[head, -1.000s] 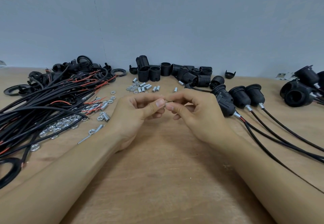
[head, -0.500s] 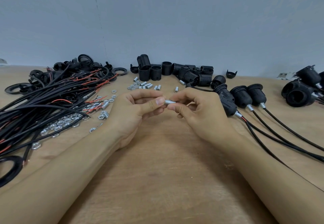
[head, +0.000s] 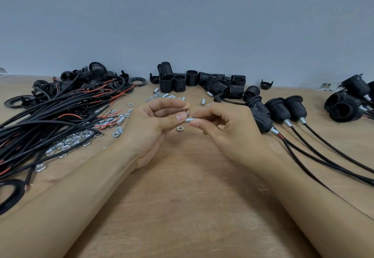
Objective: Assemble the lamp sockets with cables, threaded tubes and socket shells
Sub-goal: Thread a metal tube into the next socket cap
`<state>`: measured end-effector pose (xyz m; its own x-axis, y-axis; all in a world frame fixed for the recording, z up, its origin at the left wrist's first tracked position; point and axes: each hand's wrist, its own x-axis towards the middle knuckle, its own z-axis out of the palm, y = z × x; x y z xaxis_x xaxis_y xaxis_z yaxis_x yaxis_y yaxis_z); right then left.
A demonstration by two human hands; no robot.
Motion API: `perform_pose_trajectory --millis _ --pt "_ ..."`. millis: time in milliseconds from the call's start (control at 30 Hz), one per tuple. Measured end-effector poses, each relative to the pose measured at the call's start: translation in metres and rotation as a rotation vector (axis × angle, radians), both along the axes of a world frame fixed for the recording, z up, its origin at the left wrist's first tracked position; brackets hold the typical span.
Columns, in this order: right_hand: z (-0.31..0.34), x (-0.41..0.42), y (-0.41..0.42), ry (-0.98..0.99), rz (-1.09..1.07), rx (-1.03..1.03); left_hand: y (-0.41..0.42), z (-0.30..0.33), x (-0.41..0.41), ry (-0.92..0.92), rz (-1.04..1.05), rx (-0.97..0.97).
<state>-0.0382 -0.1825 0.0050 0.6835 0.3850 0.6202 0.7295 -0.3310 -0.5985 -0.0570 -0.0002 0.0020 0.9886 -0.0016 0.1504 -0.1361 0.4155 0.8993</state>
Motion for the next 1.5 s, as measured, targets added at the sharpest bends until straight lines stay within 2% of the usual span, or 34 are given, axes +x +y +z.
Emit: perform_pose_trajectory --millis 233,467,667,867,1033,1133,1267,1500 --pt "0.0017 -0.0008 0.0011 -0.011 -0.055 0.055 -0.0027 -0.0028 -0.0007 0.050 0.003 -0.004" --pt "0.0033 0.0021 0.0028 -0.323 -0.025 -0.008 -0.0014 -0.0025 0.0001 0.048 0.023 0.001" --pt "0.0019 0.0011 -0.0012 -0.179 -0.019 -0.009 -0.0017 -0.0018 -0.0010 -0.010 0.002 0.055" --pt "0.0029 0.0043 0.0012 -0.403 -0.049 -0.087 -0.0011 -0.0016 -0.0008 0.062 -0.019 0.015" --pt "0.0035 0.0027 0.0002 -0.297 -0.008 -0.005 -0.0012 -0.0012 -0.0001 0.071 -0.063 -0.034" --pt "0.0036 0.0019 0.0006 -0.280 -0.022 -0.032 -0.0004 -0.0004 -0.0007 0.027 -0.072 -0.003" --pt "0.0031 -0.0011 0.0003 -0.115 -0.024 -0.004 -0.0015 -0.0008 -0.0011 0.008 -0.047 0.020" --pt "0.0031 0.0012 0.0026 -0.257 -0.064 -0.077 -0.0006 -0.0023 0.0001 0.032 -0.022 0.046"
